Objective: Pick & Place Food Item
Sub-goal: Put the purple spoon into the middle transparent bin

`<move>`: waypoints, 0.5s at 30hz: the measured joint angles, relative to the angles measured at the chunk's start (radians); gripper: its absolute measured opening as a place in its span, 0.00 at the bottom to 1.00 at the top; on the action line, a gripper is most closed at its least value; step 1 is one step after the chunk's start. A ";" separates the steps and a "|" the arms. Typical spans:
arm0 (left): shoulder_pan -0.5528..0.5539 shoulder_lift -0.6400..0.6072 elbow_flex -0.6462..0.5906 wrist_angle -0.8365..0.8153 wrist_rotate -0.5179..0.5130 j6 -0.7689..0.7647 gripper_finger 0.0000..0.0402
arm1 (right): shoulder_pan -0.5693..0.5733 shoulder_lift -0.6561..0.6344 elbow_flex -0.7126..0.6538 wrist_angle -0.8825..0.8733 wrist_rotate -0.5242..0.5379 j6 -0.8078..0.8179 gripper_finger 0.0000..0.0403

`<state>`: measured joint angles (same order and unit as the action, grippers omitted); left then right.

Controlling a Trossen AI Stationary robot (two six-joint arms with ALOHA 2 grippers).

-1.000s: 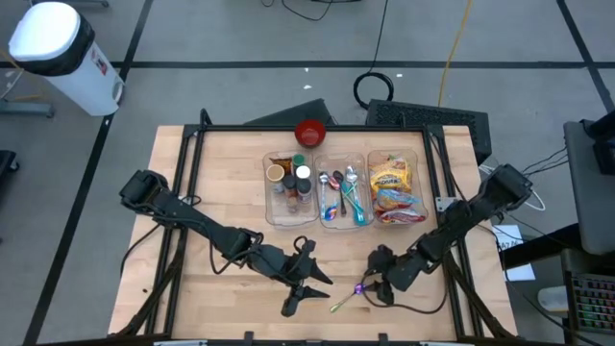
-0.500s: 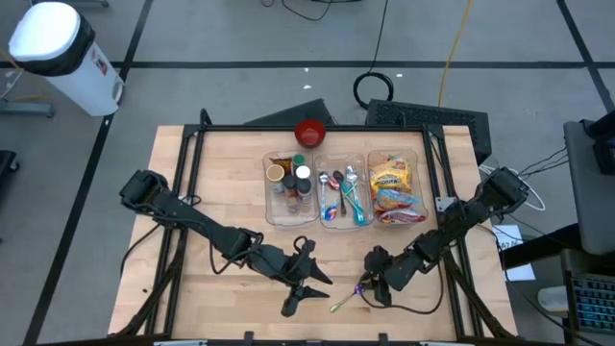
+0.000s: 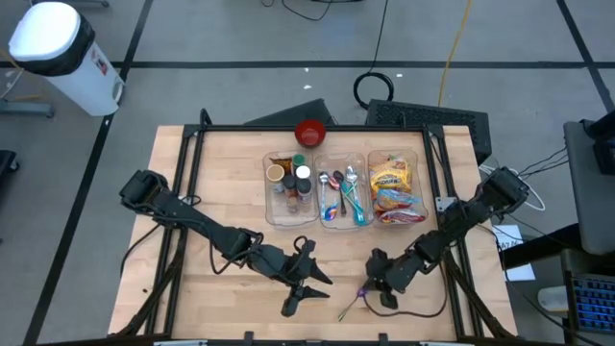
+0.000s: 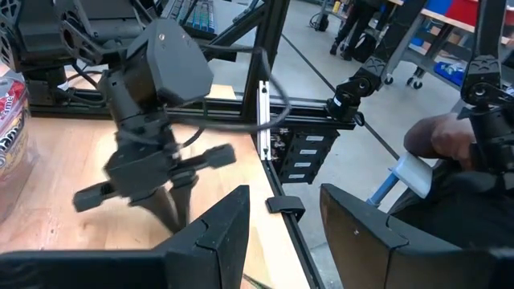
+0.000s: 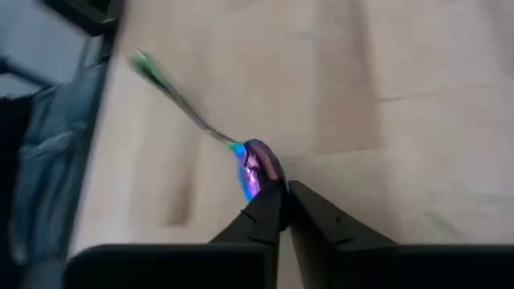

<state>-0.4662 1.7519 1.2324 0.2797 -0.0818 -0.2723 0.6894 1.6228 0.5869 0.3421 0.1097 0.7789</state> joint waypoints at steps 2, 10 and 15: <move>0.000 0.000 0.000 0.000 0.000 0.000 0.40 | 0.002 -0.014 0.000 0.014 -0.006 -0.041 0.01; 0.000 0.000 0.000 -0.001 0.000 0.000 0.40 | 0.044 -0.136 -0.002 0.025 0.092 -0.201 0.00; 0.000 0.000 0.000 -0.001 0.000 0.000 0.40 | 0.069 -0.240 -0.001 -0.004 0.185 -0.290 0.00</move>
<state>-0.4660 1.7519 1.2324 0.2782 -0.0818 -0.2727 0.7586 1.3831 0.5857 0.3384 0.2949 0.4887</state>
